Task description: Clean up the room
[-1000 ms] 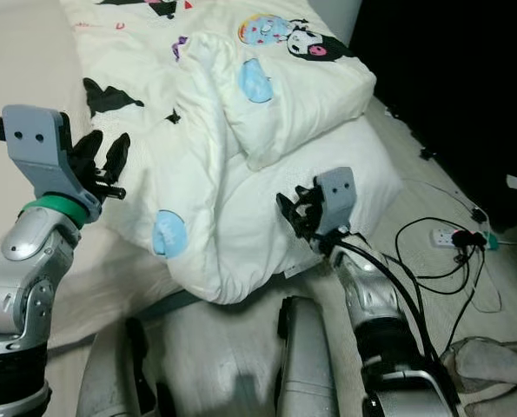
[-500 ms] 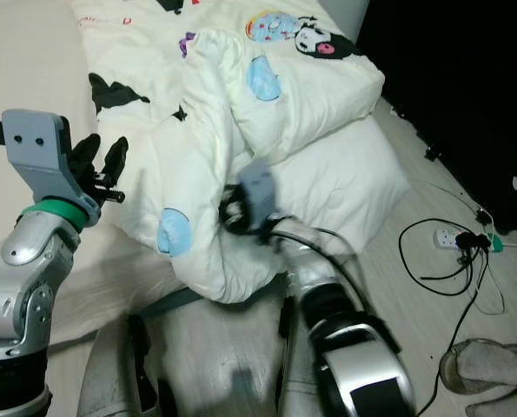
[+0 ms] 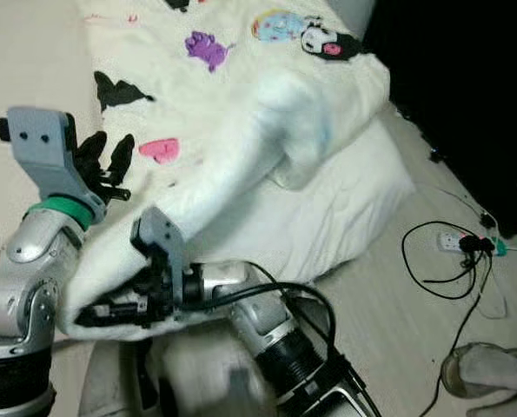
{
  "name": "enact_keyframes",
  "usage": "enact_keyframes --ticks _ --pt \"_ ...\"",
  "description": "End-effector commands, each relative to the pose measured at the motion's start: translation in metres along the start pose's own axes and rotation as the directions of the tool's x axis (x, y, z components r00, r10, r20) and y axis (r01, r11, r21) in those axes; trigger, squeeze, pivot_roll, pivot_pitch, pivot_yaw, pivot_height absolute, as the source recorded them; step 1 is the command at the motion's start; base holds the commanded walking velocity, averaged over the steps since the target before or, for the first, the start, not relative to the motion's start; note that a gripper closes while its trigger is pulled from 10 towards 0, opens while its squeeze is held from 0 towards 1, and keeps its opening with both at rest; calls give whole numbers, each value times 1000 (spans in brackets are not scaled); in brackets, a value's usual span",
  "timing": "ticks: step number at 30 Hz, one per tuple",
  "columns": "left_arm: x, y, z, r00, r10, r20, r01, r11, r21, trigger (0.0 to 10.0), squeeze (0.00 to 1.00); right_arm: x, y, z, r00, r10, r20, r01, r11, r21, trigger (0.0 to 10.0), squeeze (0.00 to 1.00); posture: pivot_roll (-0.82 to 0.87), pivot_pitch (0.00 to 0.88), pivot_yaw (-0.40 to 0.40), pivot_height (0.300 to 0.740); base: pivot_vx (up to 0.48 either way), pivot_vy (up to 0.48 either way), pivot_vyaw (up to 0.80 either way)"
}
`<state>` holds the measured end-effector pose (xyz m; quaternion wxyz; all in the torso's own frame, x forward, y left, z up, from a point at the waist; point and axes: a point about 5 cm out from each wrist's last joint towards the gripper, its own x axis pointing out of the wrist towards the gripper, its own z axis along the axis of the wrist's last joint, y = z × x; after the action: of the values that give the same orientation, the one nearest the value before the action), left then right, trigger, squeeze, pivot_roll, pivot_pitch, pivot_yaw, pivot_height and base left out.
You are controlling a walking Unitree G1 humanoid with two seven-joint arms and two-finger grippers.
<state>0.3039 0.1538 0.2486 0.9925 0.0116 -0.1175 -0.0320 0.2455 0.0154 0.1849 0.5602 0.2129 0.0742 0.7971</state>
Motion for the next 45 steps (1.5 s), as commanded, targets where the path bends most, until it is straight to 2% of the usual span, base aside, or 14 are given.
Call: enact_keyframes --ticks 1,5,7,9,12,17,20,25,27,34,40,42,43,45 --pt "3 -3 -6 1000 -10 -19 9 1000 -9 10000 0 22 25 20 969 244 34 -246 967 63 10000 0 0 201 81 526 0 0 0" --pt "7 -5 -4 1000 -14 -9 14 1000 -10 10000 0 20 21 20 972 234 3 -233 969 80 10000 0 -4 195 77 526 0 0 0" --pt "9 -9 -2 1000 -20 2 20 1000 -21 10000 0 -15 -19 -26 970 -138 -200 151 987 54 10000 0 -20 192 70 526 0 0 0" --pt "9 -9 -2 1000 -20 2 20 1000 -21 10000 0 -15 -19 -26 970 -138 -200 151 987 54 10000 0 -20 192 70 526 0 0 0" --pt "7 -14 -7 999 -33 -9 32 999 -34 10000 0 -77 -40 -92 759 -539 -364 608 788 100 10000 0 -34 191 69 526 0 0 0" --pt "7 -17 -8 999 -41 -13 41 998 -38 10000 0 -97 -34 -120 673 -612 -416 720 672 176 10000 0 -40 190 75 526 0 0 0" --pt "8 -21 -7 998 -63 -7 62 997 -37 10000 0 -136 -13 -171 512 -655 -557 843 508 177 10000 0 -43 185 77 526 0 0 0" --pt "8 -23 -7 998 -69 -4 69 997 -38 10000 0 -150 -4 -180 474 -667 -575 837 545 58 10000 0 -44 185 77 526 0 0 0" --pt "6 -25 -10 997 -76 -11 76 996 -41 10000 0 -148 10 -163 562 -675 -478 759 651 -26 10000 0 -58 182 75 526 0 0 0" --pt "4 -29 -10 996 -93 -11 93 995 -38 10000 0 -156 31 -155 485 -793 -369 799 573 -181 10000 0 -63 183 80 526 0 0 0" --pt "5 -31 -13 993 -119 -20 118 992 -36 10000 0 -183 39 -63 148 -943 297 931 32 -365 10000 0 -88 194 95 526 0 0 0" --pt "5 -31 -13 992 -121 -20 120 992 -36 10000 0 -187 43 -47 110 -924 366 925 -39 -377 10000 0 -93 193 101 526 0 0 0" --pt "6 -32 -12 992 -125 -20 124 992 -37 10000 0 -200 55 -7 1 -854 521 905 -220 -364 10000 0 -96 194 106 526 0 0 0" --pt "6 -32 -12 992 -127 -20 127 991 -38 10000 0 -206 61 7 -43 -816 577 888 -296 -352 10000 0 -98 194 109 526 0 0 0"
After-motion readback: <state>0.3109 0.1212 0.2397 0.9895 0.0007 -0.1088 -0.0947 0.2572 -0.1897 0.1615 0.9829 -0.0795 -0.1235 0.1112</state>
